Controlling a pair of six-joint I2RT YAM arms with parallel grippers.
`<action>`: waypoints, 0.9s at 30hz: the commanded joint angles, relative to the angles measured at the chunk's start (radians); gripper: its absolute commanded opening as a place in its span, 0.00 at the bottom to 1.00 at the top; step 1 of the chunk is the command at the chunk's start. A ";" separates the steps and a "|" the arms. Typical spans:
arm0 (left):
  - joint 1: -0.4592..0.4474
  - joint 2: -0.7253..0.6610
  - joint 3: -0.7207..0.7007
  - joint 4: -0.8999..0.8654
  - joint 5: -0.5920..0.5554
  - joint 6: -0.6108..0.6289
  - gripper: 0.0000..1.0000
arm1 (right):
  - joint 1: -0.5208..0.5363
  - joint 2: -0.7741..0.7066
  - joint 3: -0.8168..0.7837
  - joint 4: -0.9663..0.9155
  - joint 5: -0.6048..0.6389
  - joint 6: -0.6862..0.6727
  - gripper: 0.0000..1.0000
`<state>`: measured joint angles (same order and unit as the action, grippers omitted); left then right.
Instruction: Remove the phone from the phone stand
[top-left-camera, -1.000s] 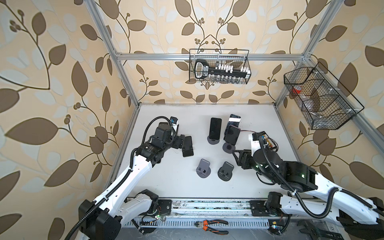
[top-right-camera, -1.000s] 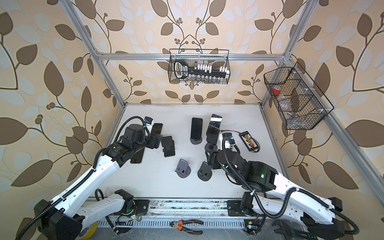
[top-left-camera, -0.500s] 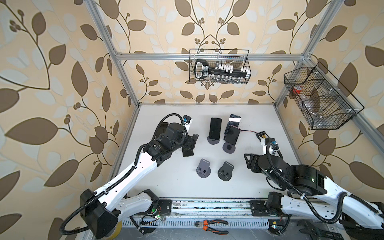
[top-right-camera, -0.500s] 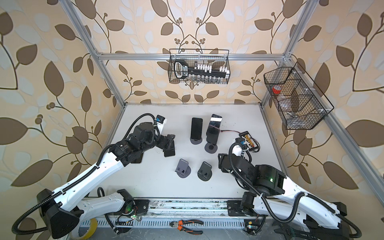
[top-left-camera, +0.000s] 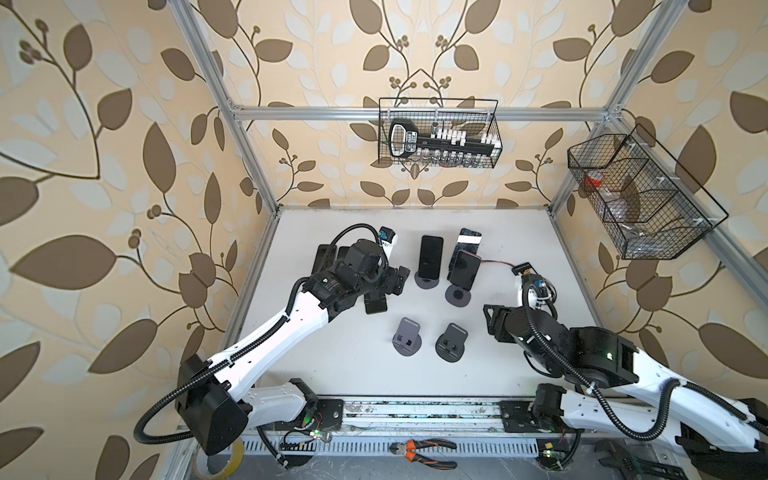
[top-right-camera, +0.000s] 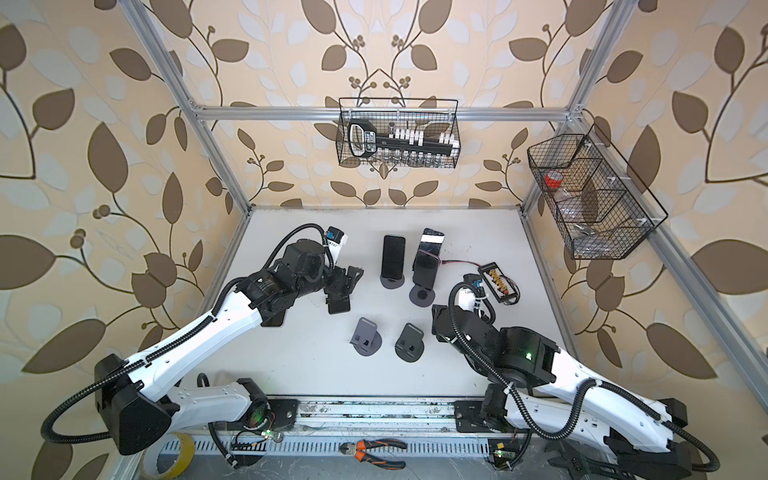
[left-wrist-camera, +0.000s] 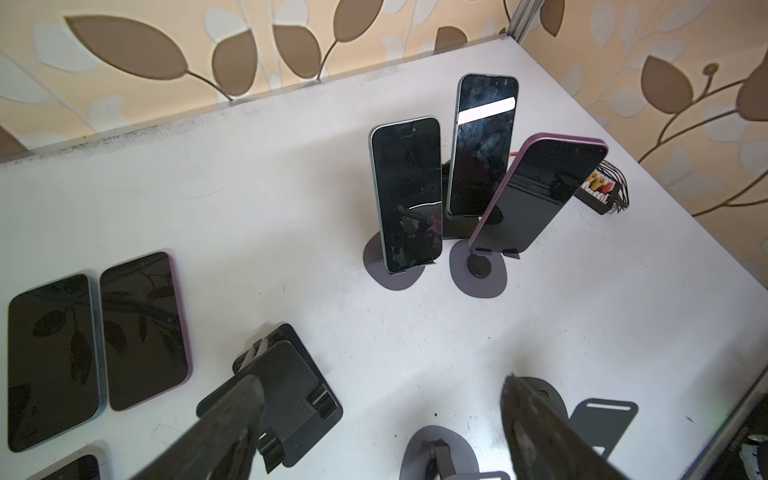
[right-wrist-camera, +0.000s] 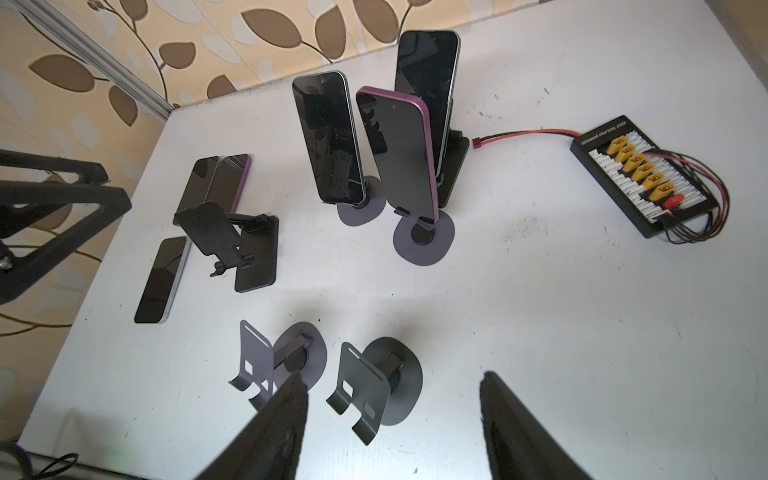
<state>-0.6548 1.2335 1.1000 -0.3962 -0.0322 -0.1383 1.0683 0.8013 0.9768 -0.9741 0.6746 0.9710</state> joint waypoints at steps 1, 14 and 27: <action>-0.019 0.013 0.053 0.030 0.030 -0.024 0.89 | -0.004 0.041 0.030 0.019 0.051 -0.077 0.67; -0.076 0.107 0.080 0.133 0.025 0.001 0.89 | -0.289 0.058 0.052 0.084 -0.095 -0.273 0.66; -0.213 0.201 0.130 0.185 -0.075 0.038 0.89 | -0.612 0.074 0.011 0.187 -0.422 -0.467 0.69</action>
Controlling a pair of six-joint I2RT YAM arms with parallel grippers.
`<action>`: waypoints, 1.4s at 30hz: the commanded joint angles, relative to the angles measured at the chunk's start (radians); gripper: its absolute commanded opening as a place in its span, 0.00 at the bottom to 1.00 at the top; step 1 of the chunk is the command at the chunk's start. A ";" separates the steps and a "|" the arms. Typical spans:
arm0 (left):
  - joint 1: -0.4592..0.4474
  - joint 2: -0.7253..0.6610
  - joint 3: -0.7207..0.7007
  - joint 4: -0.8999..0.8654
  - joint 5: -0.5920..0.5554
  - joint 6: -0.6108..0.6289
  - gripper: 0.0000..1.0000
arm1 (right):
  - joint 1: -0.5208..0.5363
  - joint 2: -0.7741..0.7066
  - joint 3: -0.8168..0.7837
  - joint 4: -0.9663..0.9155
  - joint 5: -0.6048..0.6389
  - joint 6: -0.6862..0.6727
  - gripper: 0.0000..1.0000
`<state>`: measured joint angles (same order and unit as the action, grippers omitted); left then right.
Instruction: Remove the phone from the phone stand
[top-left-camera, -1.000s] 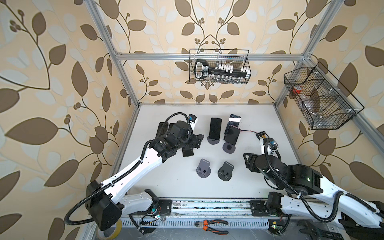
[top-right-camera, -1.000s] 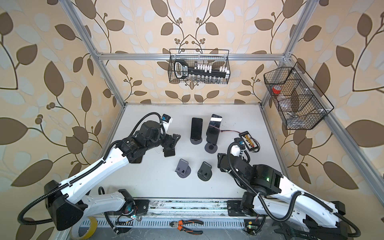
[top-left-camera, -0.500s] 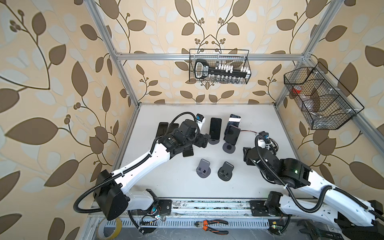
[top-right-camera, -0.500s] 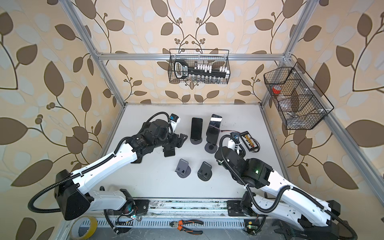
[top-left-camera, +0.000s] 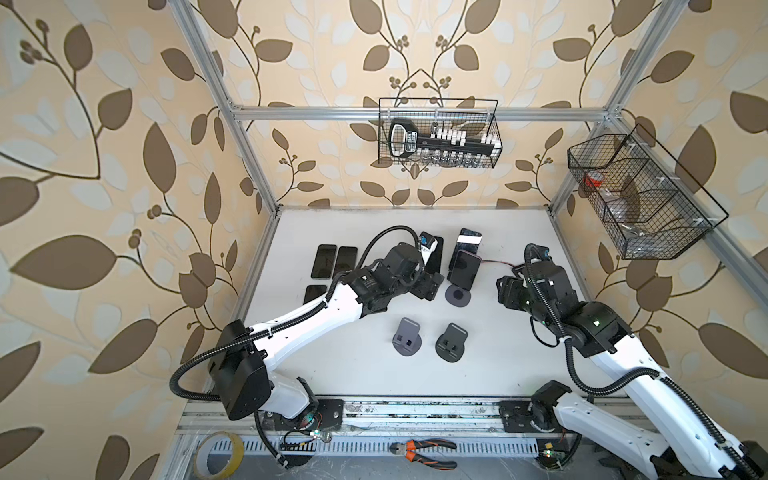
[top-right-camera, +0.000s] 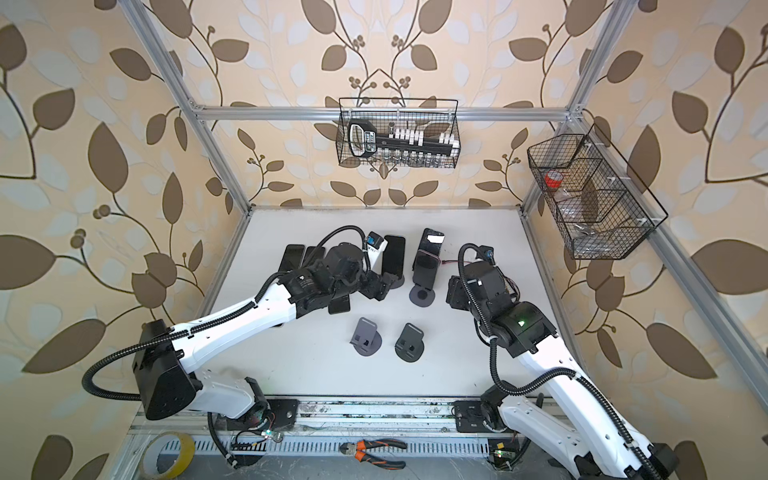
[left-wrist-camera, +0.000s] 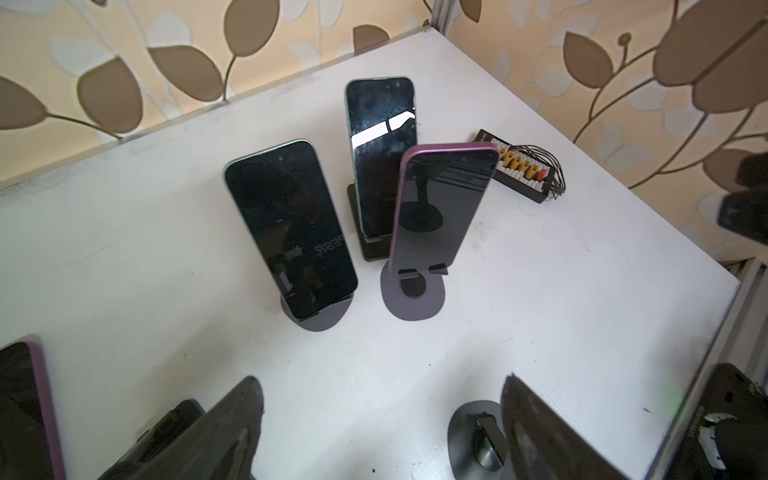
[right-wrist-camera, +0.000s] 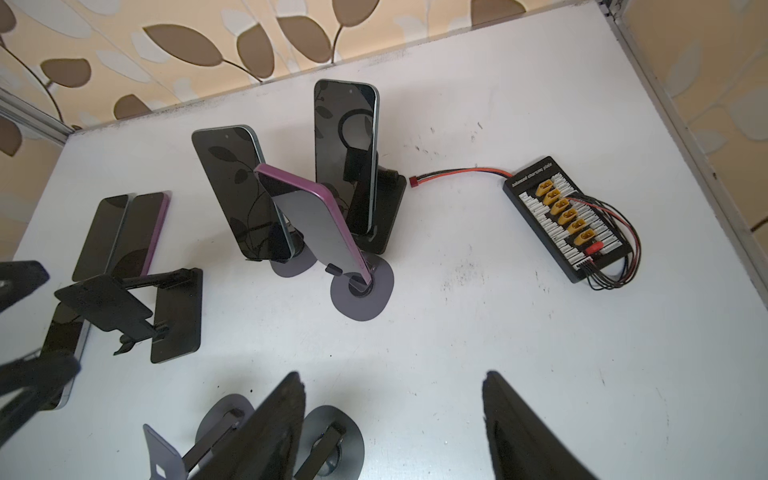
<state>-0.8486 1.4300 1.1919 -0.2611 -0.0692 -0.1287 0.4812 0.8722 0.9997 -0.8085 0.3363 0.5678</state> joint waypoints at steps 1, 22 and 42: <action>-0.023 0.004 0.037 0.051 -0.038 0.030 0.89 | -0.029 0.004 -0.012 0.022 -0.087 -0.067 0.70; -0.067 0.114 0.073 0.153 0.029 0.082 0.90 | -0.035 -0.050 -0.048 0.053 -0.084 -0.024 0.69; -0.075 0.270 0.032 0.447 0.029 0.078 0.99 | -0.035 -0.095 -0.085 0.144 -0.113 -0.008 0.68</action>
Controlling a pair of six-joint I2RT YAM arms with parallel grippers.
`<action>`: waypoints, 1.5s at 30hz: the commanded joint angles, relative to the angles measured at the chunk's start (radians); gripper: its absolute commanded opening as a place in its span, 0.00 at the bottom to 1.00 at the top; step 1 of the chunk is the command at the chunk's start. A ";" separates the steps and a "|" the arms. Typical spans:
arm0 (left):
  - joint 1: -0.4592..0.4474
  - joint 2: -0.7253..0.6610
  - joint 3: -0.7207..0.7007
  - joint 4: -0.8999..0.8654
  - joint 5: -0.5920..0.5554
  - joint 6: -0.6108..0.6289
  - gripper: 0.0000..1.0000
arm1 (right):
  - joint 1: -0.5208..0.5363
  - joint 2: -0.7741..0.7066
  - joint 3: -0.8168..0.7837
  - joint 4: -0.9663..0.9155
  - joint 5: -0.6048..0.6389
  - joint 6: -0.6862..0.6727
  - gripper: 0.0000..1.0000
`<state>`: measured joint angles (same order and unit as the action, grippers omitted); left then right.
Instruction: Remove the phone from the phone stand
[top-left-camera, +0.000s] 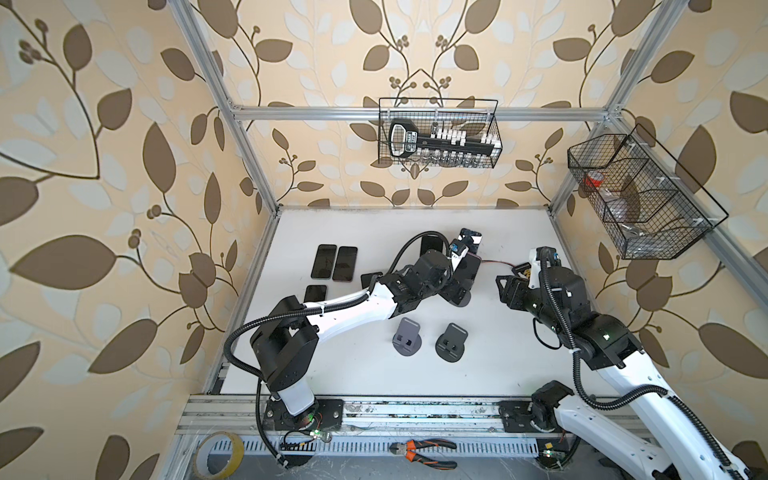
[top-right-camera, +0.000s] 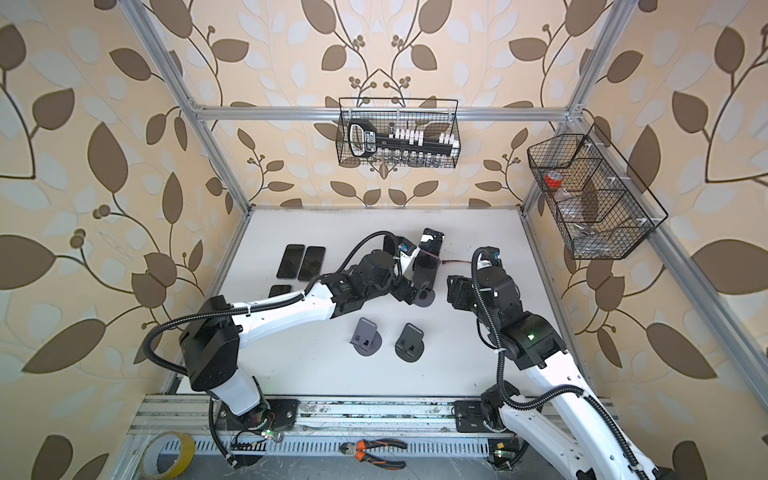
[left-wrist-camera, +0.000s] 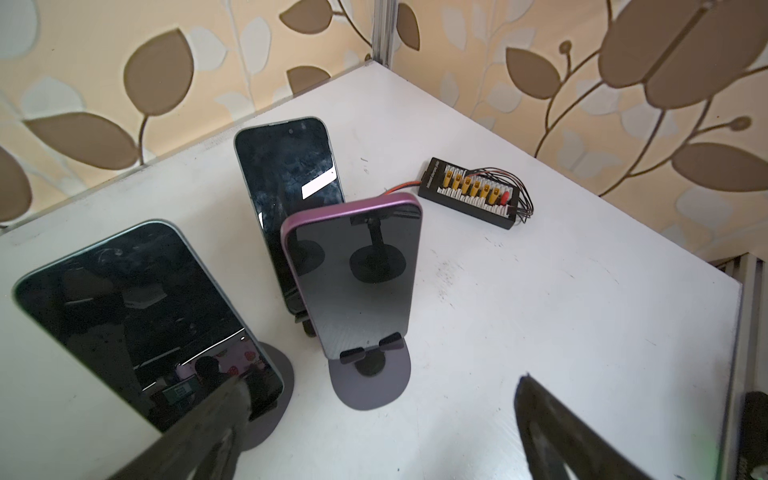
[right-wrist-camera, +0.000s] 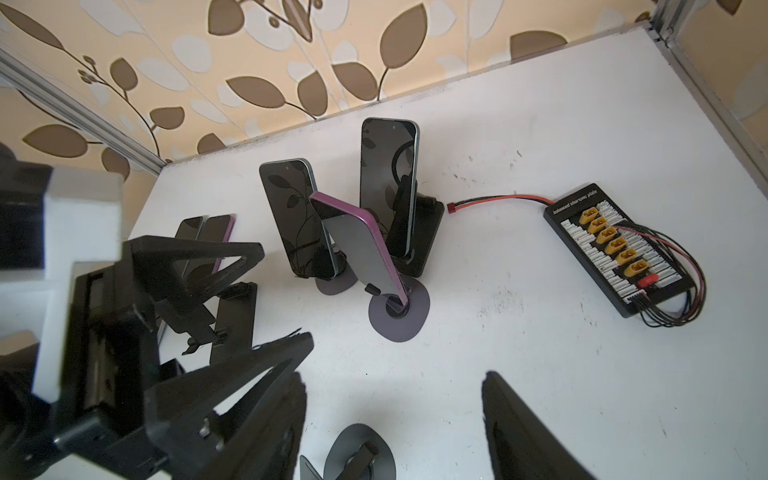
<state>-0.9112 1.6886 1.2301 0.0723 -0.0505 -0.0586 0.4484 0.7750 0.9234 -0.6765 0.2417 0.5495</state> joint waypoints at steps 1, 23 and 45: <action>-0.012 0.019 -0.005 0.122 0.009 0.009 0.99 | -0.003 0.003 -0.011 0.012 -0.021 0.015 0.68; -0.022 0.207 0.066 0.271 -0.126 -0.001 0.99 | -0.003 0.008 -0.023 0.017 -0.024 0.009 0.69; -0.022 0.308 0.149 0.324 -0.181 0.000 0.99 | -0.004 -0.058 -0.070 -0.010 -0.024 0.031 0.69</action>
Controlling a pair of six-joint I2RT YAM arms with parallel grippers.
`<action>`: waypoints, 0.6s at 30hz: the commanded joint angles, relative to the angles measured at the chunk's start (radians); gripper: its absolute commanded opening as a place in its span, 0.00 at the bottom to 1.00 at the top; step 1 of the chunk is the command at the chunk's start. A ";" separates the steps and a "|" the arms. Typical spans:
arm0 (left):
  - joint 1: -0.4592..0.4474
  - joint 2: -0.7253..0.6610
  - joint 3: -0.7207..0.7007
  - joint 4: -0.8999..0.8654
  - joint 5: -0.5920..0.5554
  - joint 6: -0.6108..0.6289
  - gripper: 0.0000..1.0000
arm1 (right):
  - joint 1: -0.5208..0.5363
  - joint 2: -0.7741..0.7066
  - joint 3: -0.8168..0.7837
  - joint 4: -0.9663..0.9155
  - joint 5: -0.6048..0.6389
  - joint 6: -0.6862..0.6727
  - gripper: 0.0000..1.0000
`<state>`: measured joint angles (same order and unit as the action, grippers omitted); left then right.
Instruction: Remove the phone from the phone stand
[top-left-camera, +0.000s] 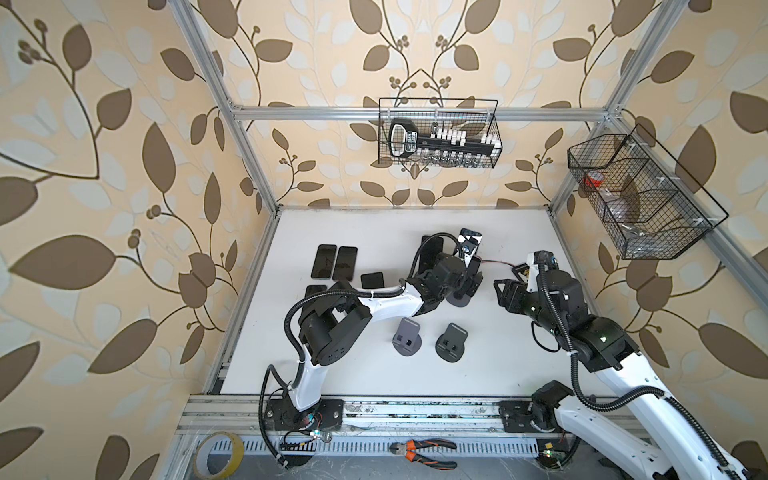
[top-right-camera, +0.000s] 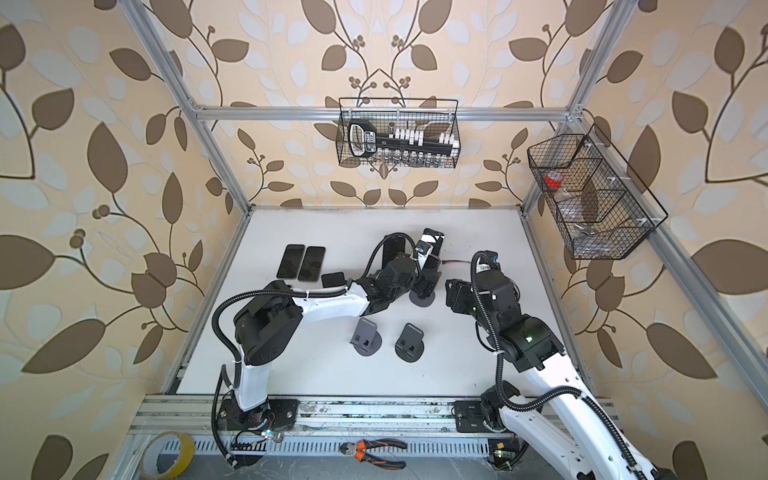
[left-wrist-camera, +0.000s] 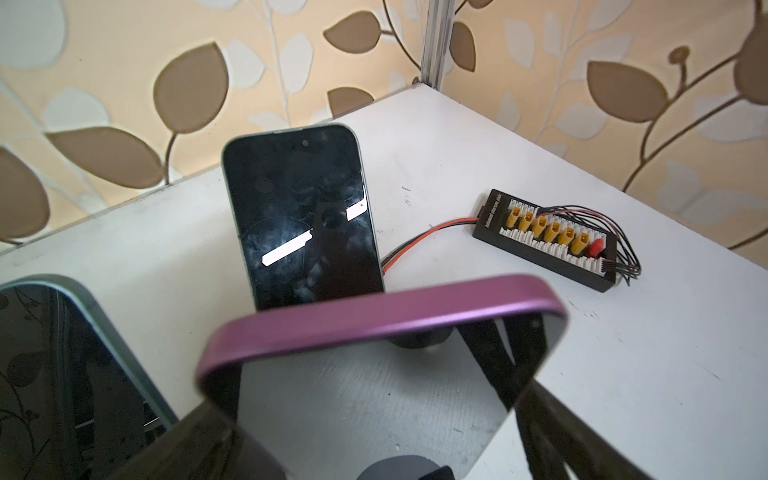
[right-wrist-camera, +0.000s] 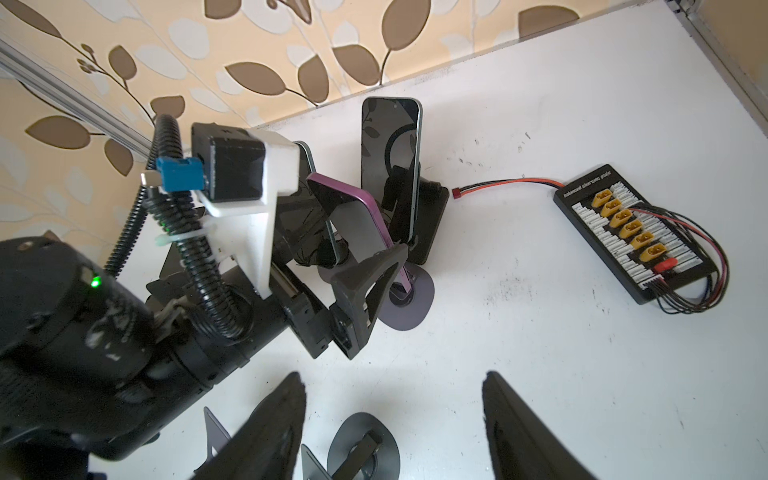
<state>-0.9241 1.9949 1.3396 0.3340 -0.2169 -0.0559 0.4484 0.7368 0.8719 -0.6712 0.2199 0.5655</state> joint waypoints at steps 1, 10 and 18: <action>-0.009 0.005 0.043 0.065 -0.023 0.000 0.98 | -0.003 -0.022 -0.019 -0.018 -0.001 0.014 0.68; -0.009 0.025 0.052 0.089 -0.065 0.004 0.96 | -0.002 -0.033 -0.024 -0.045 0.005 0.001 0.68; -0.009 0.031 0.062 0.091 -0.065 0.004 0.88 | -0.003 -0.052 -0.019 -0.060 0.018 0.002 0.69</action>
<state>-0.9241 2.0296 1.3621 0.3847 -0.2539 -0.0547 0.4484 0.6949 0.8581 -0.7105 0.2207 0.5682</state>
